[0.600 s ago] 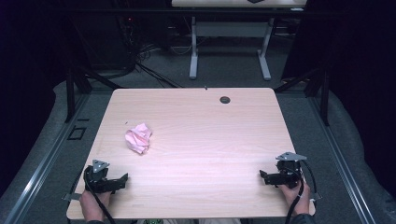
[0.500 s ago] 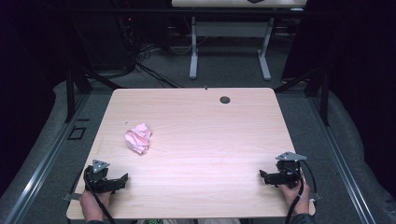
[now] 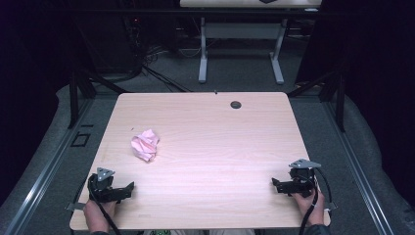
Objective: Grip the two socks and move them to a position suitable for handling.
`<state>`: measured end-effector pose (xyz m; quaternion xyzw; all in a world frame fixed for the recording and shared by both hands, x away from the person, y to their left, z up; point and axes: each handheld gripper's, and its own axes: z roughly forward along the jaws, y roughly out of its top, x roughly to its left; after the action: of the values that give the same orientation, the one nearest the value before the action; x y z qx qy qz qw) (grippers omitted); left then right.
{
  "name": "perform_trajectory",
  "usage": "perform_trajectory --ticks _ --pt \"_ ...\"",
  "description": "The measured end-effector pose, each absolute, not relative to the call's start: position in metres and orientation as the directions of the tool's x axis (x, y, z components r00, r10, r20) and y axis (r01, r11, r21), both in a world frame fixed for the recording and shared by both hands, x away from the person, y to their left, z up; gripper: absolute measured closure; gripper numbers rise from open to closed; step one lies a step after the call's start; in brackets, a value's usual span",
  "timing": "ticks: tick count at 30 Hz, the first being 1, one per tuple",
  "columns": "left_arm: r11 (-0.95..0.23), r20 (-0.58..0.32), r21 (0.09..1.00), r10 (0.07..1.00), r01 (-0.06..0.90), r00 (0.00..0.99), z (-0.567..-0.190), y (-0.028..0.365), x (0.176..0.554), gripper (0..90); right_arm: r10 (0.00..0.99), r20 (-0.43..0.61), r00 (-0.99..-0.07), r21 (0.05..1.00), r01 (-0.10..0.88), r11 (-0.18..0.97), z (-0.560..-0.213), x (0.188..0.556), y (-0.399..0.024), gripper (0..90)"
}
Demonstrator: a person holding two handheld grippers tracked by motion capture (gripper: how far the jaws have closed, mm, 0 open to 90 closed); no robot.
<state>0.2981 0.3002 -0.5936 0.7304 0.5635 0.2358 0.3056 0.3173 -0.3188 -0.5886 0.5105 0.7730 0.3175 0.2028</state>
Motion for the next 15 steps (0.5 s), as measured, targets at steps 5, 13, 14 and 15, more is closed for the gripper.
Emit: perform_trajectory --ticks 5,13,14,15 --pt "-0.178 0.0 0.712 0.967 0.679 0.254 -0.5935 0.3002 0.2981 0.1 0.918 0.01 -0.396 0.698 0.66 0.277 -0.5886 0.3175 -0.3188 0.0" --pt "-0.176 0.001 0.706 0.969 0.686 0.247 -0.5923 0.3006 0.2987 0.2 0.918 0.007 -0.396 0.697 0.66 0.28 -0.5884 0.3177 -0.3188 0.0" --pt "-0.173 -0.006 0.706 0.968 0.687 0.25 -0.5918 0.3012 0.2991 0.3 0.918 0.007 -0.396 0.697 0.66 0.28 -0.5884 0.3177 -0.3188 0.0" --pt "-0.162 -0.02 0.708 0.968 0.688 0.249 -0.5906 0.3016 0.2995 0.3 0.918 0.007 -0.397 0.697 0.66 0.28 -0.5884 0.3178 -0.3189 0.0"
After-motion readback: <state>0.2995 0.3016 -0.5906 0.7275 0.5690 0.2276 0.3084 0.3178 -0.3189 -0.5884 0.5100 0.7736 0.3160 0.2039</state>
